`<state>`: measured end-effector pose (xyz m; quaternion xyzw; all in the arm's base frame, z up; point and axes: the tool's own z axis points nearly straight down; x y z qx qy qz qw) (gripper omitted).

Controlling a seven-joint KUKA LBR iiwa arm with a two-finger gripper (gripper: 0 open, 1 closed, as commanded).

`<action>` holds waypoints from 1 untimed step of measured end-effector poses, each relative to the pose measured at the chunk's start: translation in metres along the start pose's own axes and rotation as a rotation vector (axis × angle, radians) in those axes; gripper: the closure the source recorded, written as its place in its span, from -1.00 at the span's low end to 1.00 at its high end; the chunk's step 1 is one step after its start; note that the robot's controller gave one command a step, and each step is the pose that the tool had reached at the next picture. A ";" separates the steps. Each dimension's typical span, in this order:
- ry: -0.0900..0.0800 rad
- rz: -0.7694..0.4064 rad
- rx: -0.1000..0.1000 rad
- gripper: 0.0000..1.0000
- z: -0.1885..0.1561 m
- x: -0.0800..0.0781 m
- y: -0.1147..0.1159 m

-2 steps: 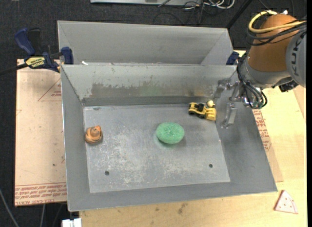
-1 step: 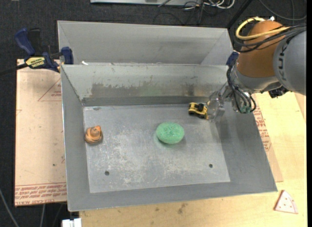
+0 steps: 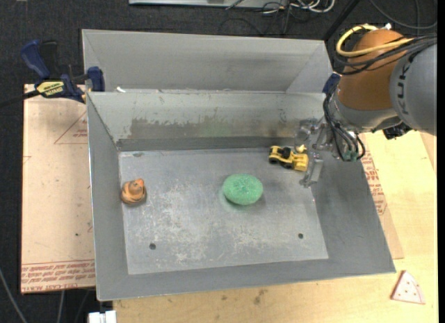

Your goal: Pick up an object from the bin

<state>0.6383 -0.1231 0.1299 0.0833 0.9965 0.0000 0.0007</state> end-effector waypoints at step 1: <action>0.000 0.000 0.000 -1.00 0.000 0.000 0.000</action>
Offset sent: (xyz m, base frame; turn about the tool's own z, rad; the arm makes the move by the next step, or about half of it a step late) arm 0.0136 0.0265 -0.0599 0.0104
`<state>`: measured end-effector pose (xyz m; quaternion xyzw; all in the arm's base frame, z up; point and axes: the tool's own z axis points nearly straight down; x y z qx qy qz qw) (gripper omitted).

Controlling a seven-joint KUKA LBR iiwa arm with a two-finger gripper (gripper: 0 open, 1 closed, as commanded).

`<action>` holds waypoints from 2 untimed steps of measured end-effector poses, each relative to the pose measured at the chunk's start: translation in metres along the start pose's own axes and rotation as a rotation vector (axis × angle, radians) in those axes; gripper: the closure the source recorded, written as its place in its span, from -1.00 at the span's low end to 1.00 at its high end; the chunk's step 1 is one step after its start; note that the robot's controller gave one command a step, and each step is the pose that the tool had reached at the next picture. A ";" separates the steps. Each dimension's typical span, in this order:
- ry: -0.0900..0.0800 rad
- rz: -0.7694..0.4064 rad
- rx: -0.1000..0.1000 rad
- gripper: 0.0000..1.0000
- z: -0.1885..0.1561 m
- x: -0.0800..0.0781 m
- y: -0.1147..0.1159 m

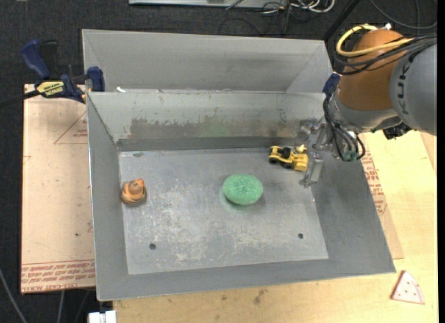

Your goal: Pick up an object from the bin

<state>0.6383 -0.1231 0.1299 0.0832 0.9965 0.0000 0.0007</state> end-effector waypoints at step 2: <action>-0.007 0.022 -0.001 1.00 0.057 0.006 0.025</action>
Offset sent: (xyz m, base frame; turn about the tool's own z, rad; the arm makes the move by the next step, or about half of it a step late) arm -0.0049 0.0248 -0.0599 0.0245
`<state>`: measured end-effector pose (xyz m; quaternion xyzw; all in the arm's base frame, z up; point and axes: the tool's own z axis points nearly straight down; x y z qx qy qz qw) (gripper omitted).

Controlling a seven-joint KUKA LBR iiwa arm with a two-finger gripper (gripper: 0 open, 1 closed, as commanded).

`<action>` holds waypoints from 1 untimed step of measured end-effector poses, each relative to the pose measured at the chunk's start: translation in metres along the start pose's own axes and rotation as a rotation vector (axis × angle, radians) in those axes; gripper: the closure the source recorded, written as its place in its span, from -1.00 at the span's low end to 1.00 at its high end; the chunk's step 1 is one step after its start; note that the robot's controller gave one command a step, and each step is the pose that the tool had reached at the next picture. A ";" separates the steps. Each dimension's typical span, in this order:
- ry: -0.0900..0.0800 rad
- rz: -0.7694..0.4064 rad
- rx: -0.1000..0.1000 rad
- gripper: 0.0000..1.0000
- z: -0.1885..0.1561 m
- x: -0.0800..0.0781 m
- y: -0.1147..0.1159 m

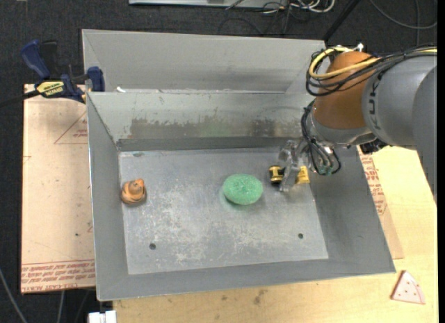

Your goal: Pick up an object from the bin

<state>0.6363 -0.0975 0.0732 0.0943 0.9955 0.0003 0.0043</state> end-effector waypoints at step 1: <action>0.000 0.000 0.000 1.00 0.000 0.000 0.000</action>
Offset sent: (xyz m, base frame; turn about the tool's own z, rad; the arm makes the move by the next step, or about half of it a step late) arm -0.0021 0.0065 0.0221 -0.0009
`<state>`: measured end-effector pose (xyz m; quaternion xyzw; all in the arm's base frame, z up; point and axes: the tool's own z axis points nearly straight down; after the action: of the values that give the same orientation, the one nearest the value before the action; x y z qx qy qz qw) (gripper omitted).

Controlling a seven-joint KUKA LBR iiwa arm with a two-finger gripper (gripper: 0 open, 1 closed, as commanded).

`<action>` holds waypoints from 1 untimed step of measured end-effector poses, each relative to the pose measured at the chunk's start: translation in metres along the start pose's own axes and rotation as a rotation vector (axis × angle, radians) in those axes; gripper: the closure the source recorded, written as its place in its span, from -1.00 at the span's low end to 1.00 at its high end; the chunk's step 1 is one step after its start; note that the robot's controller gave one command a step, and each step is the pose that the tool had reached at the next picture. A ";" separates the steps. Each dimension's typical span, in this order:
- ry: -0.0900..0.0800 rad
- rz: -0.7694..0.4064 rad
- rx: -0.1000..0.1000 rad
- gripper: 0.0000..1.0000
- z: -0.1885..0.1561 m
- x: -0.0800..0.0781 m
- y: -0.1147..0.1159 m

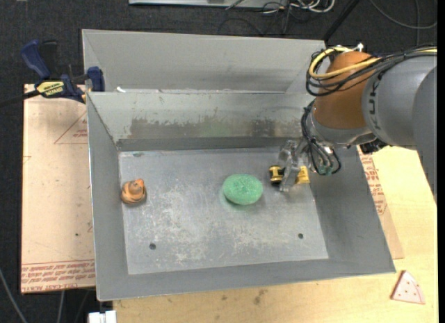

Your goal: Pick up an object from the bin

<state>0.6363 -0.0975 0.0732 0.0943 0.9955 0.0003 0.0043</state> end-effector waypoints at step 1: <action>0.006 -0.001 0.001 1.00 -0.017 0.003 0.005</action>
Offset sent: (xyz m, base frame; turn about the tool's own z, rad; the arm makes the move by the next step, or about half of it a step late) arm -0.0098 -0.0063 0.1985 -0.0373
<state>0.6345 -0.0921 0.0906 0.0936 0.9956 0.0002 0.0014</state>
